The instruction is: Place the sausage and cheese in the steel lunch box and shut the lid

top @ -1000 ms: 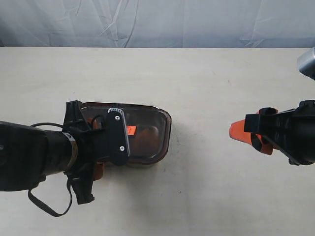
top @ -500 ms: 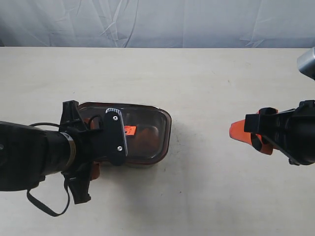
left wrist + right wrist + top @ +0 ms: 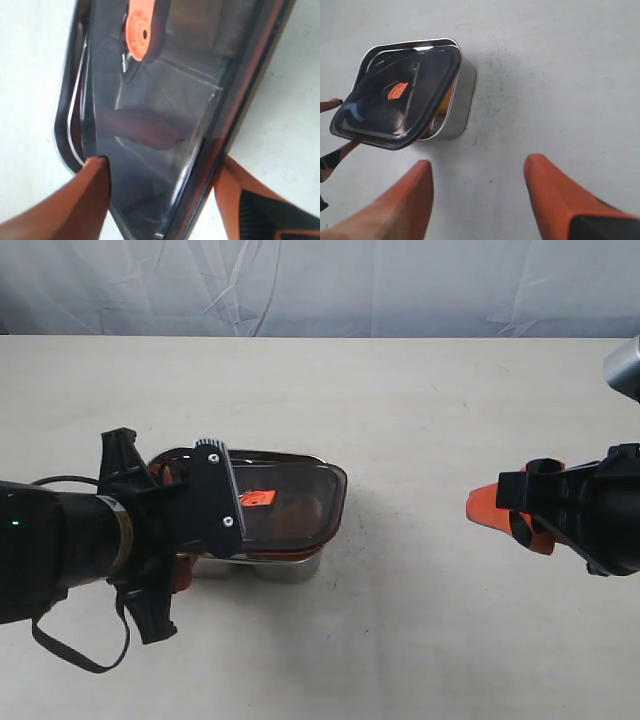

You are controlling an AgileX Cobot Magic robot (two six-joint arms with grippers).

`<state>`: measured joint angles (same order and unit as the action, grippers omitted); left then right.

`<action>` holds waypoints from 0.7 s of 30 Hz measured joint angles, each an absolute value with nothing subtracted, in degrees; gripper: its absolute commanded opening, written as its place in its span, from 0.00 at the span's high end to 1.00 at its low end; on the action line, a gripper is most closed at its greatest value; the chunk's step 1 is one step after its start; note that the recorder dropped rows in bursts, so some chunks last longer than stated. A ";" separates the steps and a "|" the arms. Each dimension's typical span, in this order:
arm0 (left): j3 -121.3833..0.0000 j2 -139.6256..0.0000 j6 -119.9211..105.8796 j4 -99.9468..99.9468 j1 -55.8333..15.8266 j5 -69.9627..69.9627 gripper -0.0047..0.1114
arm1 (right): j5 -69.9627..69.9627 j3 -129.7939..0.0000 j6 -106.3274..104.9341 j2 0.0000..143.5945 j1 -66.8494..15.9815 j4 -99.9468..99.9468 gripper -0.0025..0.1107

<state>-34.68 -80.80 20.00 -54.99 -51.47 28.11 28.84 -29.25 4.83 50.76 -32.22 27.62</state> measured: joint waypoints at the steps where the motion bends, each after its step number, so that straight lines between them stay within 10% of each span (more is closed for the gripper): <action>1: -34.68 -80.34 20.00 -54.53 -51.47 28.45 0.46 | 28.84 -29.25 4.83 50.76 -32.22 27.62 0.49; 21: -34.68 -81.75 12.80 -45.82 -51.47 27.52 0.46 | 28.12 -29.25 4.83 50.76 -32.22 27.72 0.49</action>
